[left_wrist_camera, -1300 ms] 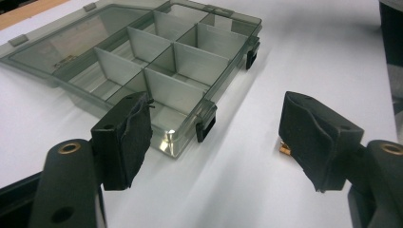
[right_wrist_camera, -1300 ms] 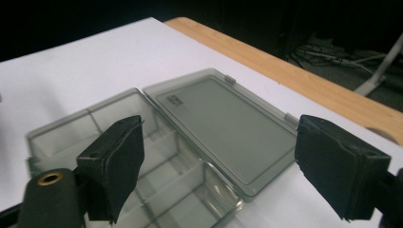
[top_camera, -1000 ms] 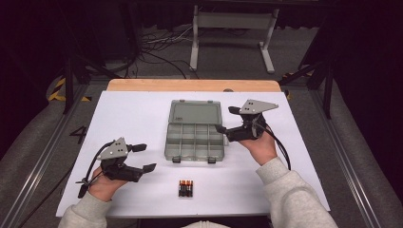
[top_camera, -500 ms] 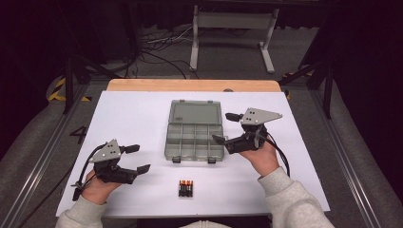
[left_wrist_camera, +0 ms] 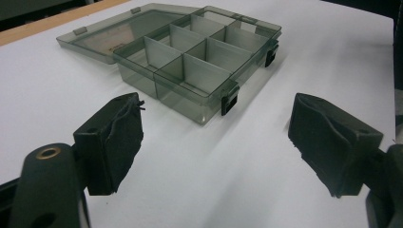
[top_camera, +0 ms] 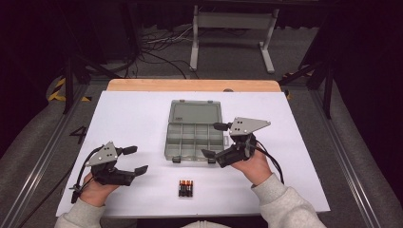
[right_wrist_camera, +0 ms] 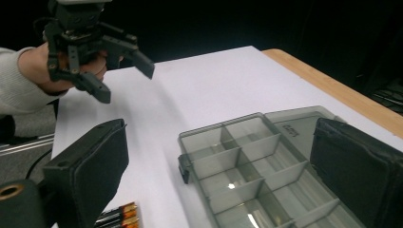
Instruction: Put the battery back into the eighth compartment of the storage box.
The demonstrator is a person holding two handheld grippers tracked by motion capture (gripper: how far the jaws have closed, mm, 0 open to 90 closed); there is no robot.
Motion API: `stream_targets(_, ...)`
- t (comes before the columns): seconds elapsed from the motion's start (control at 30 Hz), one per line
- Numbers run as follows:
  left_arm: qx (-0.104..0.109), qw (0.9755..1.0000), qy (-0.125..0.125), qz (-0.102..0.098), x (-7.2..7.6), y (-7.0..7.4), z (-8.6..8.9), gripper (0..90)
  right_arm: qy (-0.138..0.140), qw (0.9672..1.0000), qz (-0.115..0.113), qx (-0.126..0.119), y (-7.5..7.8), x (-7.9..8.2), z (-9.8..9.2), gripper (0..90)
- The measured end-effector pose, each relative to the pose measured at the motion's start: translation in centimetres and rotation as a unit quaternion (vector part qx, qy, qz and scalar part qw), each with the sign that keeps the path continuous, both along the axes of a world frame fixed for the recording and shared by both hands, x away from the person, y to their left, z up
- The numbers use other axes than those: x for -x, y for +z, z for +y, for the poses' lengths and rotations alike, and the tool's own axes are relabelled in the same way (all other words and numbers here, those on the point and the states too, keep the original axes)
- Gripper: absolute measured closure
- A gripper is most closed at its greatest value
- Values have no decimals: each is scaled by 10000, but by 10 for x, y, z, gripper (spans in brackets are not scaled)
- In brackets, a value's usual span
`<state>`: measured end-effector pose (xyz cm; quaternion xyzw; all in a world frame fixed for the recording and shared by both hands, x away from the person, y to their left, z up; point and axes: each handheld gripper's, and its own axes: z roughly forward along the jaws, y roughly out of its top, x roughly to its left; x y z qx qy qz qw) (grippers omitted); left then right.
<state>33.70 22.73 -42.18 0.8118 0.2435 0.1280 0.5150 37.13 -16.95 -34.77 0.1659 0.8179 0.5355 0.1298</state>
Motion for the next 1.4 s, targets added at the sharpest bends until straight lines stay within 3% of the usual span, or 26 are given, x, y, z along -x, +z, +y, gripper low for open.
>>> stream_targets(0.4,-77,10000,-23,-37,-2,0,-2,195,284,9996,79,-22,-10,13,17,54)
stream_targets(0.7,-76,10000,-23,-32,-2,0,-2,195,306,9995,55,15,-11,16,18,26)
stream_targets(0.83,-97,10000,-4,-2,-3,-1,-2,195,334,9983,111,459,-16,13,19,14)
stream_targets(1.03,-99,10000,-10,-4,-3,-1,-2,195,407,9949,329,864,-23,12,20,20)
stream_targets(1.13,-106,9999,-12,-2,-3,-1,-2,195,428,9927,324,1083,-26,13,22,20)
stream_targets(1.4,-109,9999,-25,-11,-3,-1,-3,195,553,9878,391,1399,-35,16,29,20)
